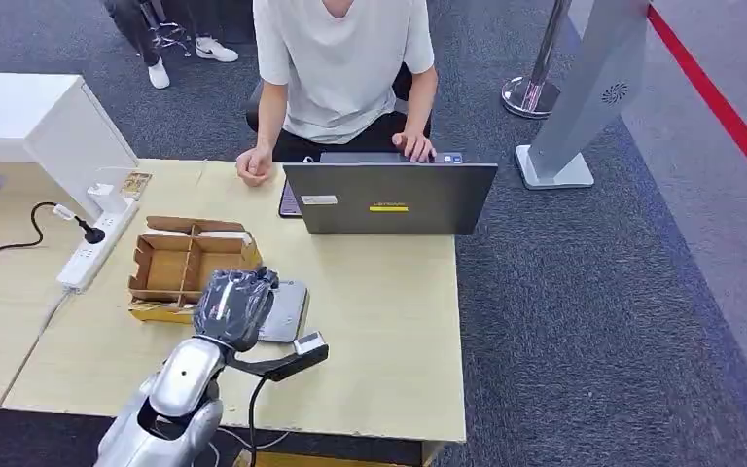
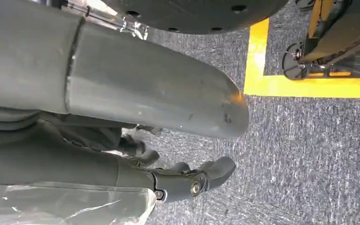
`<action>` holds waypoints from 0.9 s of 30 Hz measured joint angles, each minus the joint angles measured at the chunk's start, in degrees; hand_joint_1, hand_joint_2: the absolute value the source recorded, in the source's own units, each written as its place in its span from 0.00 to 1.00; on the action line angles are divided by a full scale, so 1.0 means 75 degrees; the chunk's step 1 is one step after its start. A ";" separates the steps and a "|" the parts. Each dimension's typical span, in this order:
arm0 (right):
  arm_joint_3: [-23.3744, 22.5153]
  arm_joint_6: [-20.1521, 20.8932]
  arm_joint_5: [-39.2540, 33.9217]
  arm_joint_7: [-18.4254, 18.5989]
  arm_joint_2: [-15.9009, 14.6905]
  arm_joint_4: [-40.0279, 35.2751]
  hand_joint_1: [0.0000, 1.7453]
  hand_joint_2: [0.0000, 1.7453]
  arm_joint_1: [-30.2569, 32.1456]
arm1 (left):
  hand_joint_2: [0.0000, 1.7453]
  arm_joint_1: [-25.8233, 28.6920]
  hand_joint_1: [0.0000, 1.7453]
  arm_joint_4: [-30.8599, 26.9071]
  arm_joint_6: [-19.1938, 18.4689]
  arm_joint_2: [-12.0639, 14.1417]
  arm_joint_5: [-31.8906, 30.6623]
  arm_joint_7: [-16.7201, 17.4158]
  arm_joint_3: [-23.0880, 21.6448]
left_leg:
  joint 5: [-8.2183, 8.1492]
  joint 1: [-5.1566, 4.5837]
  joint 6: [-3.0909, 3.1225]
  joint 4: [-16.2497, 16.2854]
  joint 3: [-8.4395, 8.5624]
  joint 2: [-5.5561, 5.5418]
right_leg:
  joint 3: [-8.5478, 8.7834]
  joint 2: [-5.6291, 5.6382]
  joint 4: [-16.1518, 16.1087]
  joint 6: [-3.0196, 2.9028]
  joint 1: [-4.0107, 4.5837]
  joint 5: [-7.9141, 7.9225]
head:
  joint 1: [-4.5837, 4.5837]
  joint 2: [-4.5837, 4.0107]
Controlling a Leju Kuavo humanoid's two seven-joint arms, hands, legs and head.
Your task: Pass the card to the sensor for recognition and then transmit it.
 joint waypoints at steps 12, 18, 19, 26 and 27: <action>0.0000 0.0081 0.0114 -0.0169 -0.0015 0.0000 0.00 0.00 0.0000 | 1.00 -0.0020 1.00 0.0676 -0.0178 -0.0146 0.0478 0.0225 0.0000 | 0.0000 0.0000 0.0000 0.0000 -0.0001 0.0000 | 0.0001 0.0000 0.0000 0.0000 0.0000 0.0000 | 0.0000 0.0000; 0.0000 0.0137 0.0146 -0.0242 -0.0023 0.0000 0.00 0.00 0.0000 | 1.00 -0.0020 1.00 0.0883 -0.0315 -0.0195 0.0825 0.0187 0.0000 | 0.0000 0.0000 0.0000 0.0000 -0.0001 0.0000 | 0.0001 -0.0001 0.0000 0.0000 0.0000 0.0000 | 0.0000 0.0000; 0.0000 0.0137 0.0149 -0.0251 -0.0026 0.0000 0.00 0.00 0.0000 | 1.00 -0.0021 1.00 0.0921 -0.0344 -0.0204 0.0872 0.0181 0.0000 | 0.0000 0.0000 0.0000 0.0000 -0.0001 0.0000 | 0.0001 -0.0001 0.0001 0.0000 0.0000 0.0000 | 0.0000 0.0000; 0.0000 0.0169 0.0196 -0.0297 -0.0055 0.0000 0.00 0.00 0.0000 | 1.00 -0.0077 1.00 0.1079 -0.0455 -0.0221 0.1274 0.0029 0.0026 | 0.0000 0.0000 0.0000 0.0000 0.0001 -0.0006 | 0.0007 -0.0005 0.0001 0.0001 0.0000 0.0000 | 0.0000 0.0000; 0.0000 0.0169 0.0213 -0.0306 -0.0058 0.0000 0.00 0.00 0.0000 | 1.00 -0.0093 1.00 0.1099 -0.0487 -0.0221 0.1341 0.0026 0.0046 | 0.0000 0.0000 0.0000 0.0000 0.0002 -0.0007 | 0.0009 -0.0005 0.0001 0.0001 0.0000 0.0000 | 0.0000 0.0000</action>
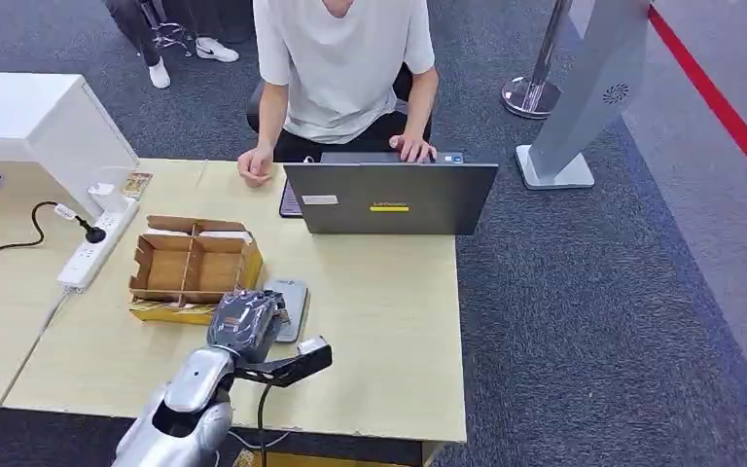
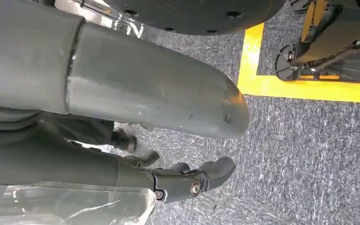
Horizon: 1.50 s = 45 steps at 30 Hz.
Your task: Pass the card to the sensor for recognition and then transmit it.
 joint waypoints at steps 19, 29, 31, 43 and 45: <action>0.0000 0.0125 0.0160 -0.0055 -0.0076 0.0000 0.00 0.00 0.0000 | 1.00 -0.0686 1.00 0.0498 -0.0178 0.0210 0.0656 0.0190 0.0851 | 0.0013 0.0001 0.0000 0.0000 0.0007 -0.0004 | 0.0008 -0.0005 0.0002 -0.0002 0.0001 0.0008 | 0.0000 0.0000; -0.0038 0.0096 0.0146 -0.0006 -0.0090 0.0000 0.00 0.00 0.0003 | 1.00 -0.0908 1.00 0.0673 0.0181 0.0344 0.0609 0.0184 0.1268 | 0.0013 0.0001 0.0000 0.0000 0.0007 -0.0003 | 0.0006 -0.0004 0.0002 -0.0002 0.0001 0.0007 | 0.0000 0.0000; -0.0055 0.0076 0.0137 0.0000 -0.0093 0.0000 0.00 0.00 0.0004 | 1.00 -0.0925 1.00 0.0588 0.0479 0.0350 0.0416 0.0175 0.1271 | 0.0013 0.0001 0.0000 0.0000 0.0007 -0.0003 | 0.0006 -0.0004 0.0002 -0.0002 0.0001 0.0008 | 0.0000 0.0000; -0.0114 0.0140 0.0280 -0.0055 -0.0093 0.0003 0.00 0.00 0.0002 | 1.00 -0.2088 1.00 -0.0420 0.0778 0.0787 -0.0994 0.0493 0.1271 | 0.0026 0.0001 0.0004 0.0000 0.0007 -0.0004 | 0.0006 -0.0006 0.0006 0.0000 0.0001 0.0017 | 0.0003 0.0000; -0.0114 0.0163 0.0318 -0.0055 -0.0093 0.0003 0.00 0.00 0.0002 | 1.00 -0.2288 1.00 -0.0423 0.0734 0.0869 -0.1070 0.0569 0.1271 | 0.0027 0.0001 0.0004 0.0000 0.0008 -0.0004 | 0.0006 -0.0005 0.0006 -0.0001 0.0001 0.0018 | 0.0000 0.0000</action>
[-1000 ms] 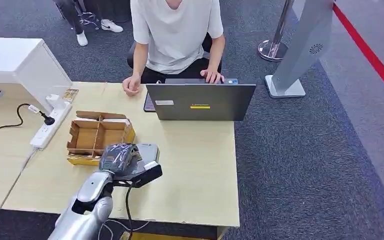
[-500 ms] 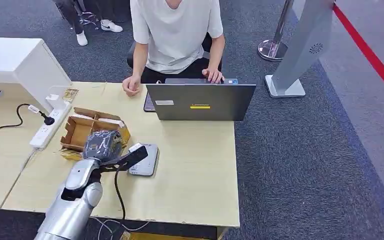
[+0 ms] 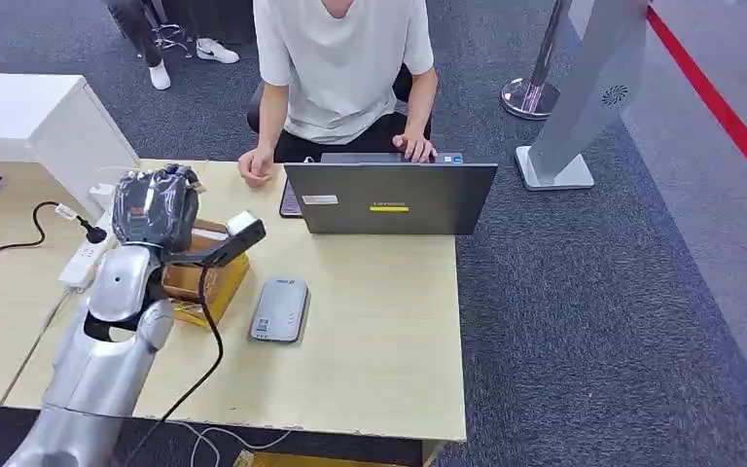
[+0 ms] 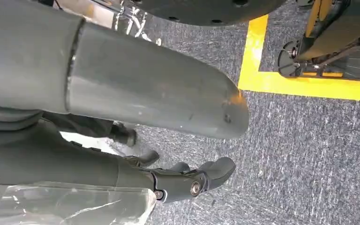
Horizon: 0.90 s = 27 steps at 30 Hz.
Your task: Pass the card to the sensor for recognition and then transmit it.
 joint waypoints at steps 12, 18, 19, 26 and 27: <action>-0.0058 -0.0011 0.0029 0.0076 -0.0003 0.0000 0.00 0.00 -0.0010 | 1.00 -0.0522 1.00 0.0032 -0.0122 0.0216 -0.0166 0.0163 -0.0003 | 0.0000 -0.0001 0.0000 0.0000 0.0000 0.0002 | -0.0001 0.0002 -0.0001 0.0000 0.0000 0.0000 | -0.0003 0.0000; -0.0067 -0.0029 0.0029 0.0122 -0.0003 0.0000 0.00 0.00 -0.0022 | 1.00 -0.0559 0.00 0.0067 -0.0122 0.0242 -0.0169 0.0163 0.0000 | 0.0000 0.0000 0.0000 0.0000 0.0000 0.0002 | -0.0001 0.0002 0.0000 -0.0001 0.0000 0.0001 | -0.0003 0.0000; -0.0067 -0.0029 0.0029 0.0122 -0.0003 0.0000 0.00 0.00 -0.0021 | 1.00 -0.0578 0.00 0.0067 -0.0125 0.0248 -0.0166 0.0163 -0.0003 | 0.0000 -0.0001 0.0000 0.0000 0.0000 0.0002 | -0.0001 0.0002 0.0000 -0.0001 0.0000 0.0001 | 0.0000 0.0000; -0.0067 -0.0026 0.0052 0.0070 -0.0006 0.0000 0.00 0.00 -0.0031 | 1.00 -0.0605 0.00 0.0131 -0.0341 0.0358 -0.0146 0.0163 0.0000 | 0.0000 0.0000 0.0000 0.0000 0.0000 0.0004 | -0.0002 0.0004 0.0000 -0.0002 0.0000 0.0002 | 0.0000 0.0000; -0.0067 -0.0026 0.0052 0.0067 -0.0006 0.0000 0.00 0.00 -0.0033 | 1.00 -0.0605 0.00 0.0134 -0.0341 0.0364 -0.0146 0.0163 0.0000 | 0.0000 0.0000 0.0000 0.0000 0.0000 0.0004 | -0.0002 0.0004 0.0000 -0.0002 0.0000 0.0002 | -0.0003 0.0000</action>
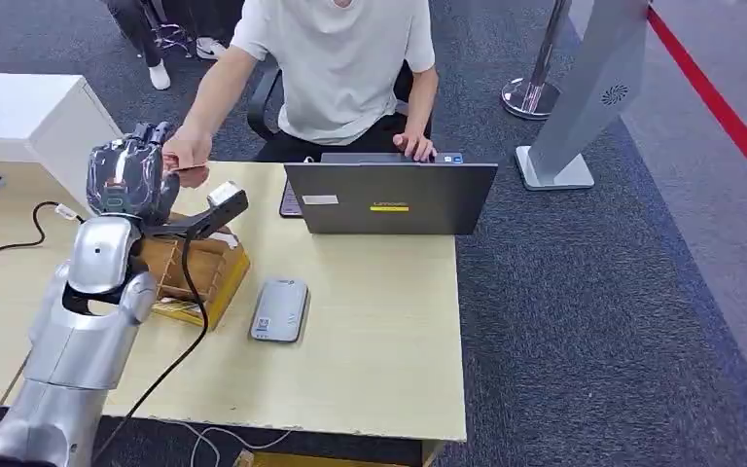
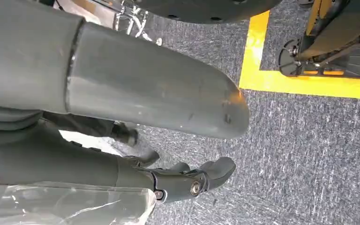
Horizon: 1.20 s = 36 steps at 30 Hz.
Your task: Pass the card to the sensor for recognition and then transmit it.
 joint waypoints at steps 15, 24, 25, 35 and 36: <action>-0.0006 -0.0012 0.0047 -0.0044 -0.0003 0.0000 0.00 0.00 0.0000 | 1.00 0.0038 0.00 0.0000 0.0128 0.0032 0.0172 -0.0047 -0.0003 | 0.0000 0.0000 0.0000 0.0000 0.0000 0.0000 | 0.0000 0.0000 0.0000 0.0000 0.0000 0.0000 | 0.0003 0.0000; -0.0324 -0.0388 -0.0379 0.0064 0.0041 0.0023 0.00 0.00 -0.0002 | 1.00 0.2000 0.00 -0.1767 0.0880 -0.0458 0.0632 -0.1052 -0.0409 | -0.0019 -0.0008 0.0005 -0.0001 -0.0002 0.0013 | -0.0001 0.0012 -0.0009 0.0008 -0.0007 -0.0007 | 0.0003 0.0000; -0.0376 -0.0429 -0.0429 0.0067 0.0044 0.0023 0.00 0.00 -0.0003 | 1.00 0.2337 0.00 -0.1989 0.0945 -0.0460 0.0585 -0.1122 -0.0511 | -0.0023 -0.0008 0.0006 -0.0001 -0.0003 0.0017 | -0.0002 0.0016 -0.0009 0.0008 -0.0008 -0.0008 | 0.0003 0.0000; -0.0752 -0.0571 -0.0516 0.0058 0.0131 0.0061 0.00 0.00 -0.0011 | 1.00 0.4626 0.00 -0.2850 0.1560 -0.0143 -0.0064 -0.0896 -0.0840 | -0.0029 -0.0003 0.0009 -0.0005 -0.0004 0.0013 | -0.0004 0.0008 -0.0005 0.0007 -0.0006 -0.0019 | 0.0003 0.0000; -0.0758 -0.0571 -0.0504 0.0073 0.0140 0.0061 0.00 0.00 -0.0010 | 1.00 0.4676 0.00 -0.2835 0.1483 -0.0143 -0.0082 -0.0757 -0.0772 | -0.0025 -0.0003 0.0003 -0.0005 -0.0004 0.0012 | -0.0001 0.0007 -0.0005 0.0007 -0.0006 -0.0019 | 0.0003 0.0000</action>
